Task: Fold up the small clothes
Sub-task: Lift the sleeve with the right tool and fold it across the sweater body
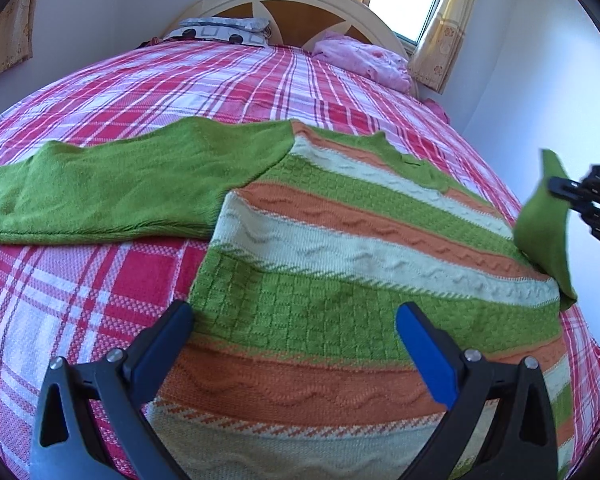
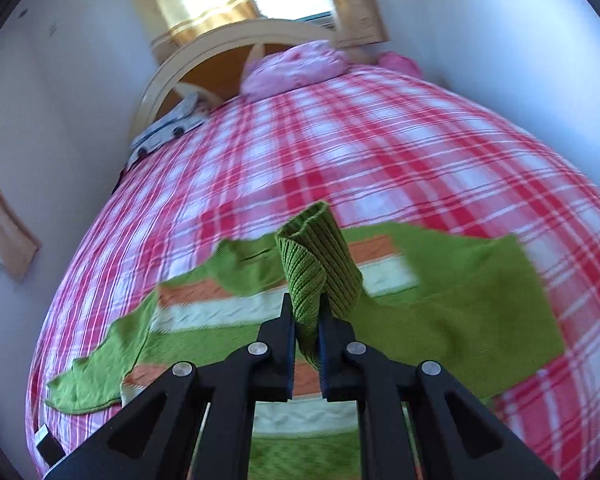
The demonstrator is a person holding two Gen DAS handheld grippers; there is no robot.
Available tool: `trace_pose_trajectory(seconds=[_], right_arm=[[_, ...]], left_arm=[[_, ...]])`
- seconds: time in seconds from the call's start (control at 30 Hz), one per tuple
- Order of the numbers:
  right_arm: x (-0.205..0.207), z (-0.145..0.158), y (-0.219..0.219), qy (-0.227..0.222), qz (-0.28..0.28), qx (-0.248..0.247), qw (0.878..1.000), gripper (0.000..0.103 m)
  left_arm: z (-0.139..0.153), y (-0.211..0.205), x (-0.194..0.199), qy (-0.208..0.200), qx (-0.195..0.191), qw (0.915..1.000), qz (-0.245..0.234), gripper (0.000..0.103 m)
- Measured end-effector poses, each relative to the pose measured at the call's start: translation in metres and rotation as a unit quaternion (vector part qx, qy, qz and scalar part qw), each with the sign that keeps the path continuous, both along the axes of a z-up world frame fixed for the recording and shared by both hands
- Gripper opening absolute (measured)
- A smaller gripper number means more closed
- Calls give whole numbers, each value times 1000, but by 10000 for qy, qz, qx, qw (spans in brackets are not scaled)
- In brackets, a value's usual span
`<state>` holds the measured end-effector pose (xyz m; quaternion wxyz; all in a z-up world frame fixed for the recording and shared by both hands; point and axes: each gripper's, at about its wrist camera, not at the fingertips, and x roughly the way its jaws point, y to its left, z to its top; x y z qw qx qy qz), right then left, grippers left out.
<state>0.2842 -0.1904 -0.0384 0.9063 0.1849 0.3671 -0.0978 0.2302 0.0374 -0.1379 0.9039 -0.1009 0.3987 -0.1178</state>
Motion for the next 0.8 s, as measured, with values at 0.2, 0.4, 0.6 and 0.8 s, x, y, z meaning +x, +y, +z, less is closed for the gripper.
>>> trace_pose_trajectory(seconds=[0.2,0.4,0.6,0.8], right_arm=[[34,-14,47,82,390,6,9992,8],[55,-32,73,201,664,79,9976,8],[69,-44,90,230,935,257,9950,8],[84,-57,106,295,1247,507,9905,8]], left_arm=[[0,5,0,-26,-155,9999,-10,103],[0,7,-1,-42,-238,9997,-18,103],[0,10,-5,-61,-330,9994,-21,103],[1,11,-6,-68,-362,9993,-23,103]])
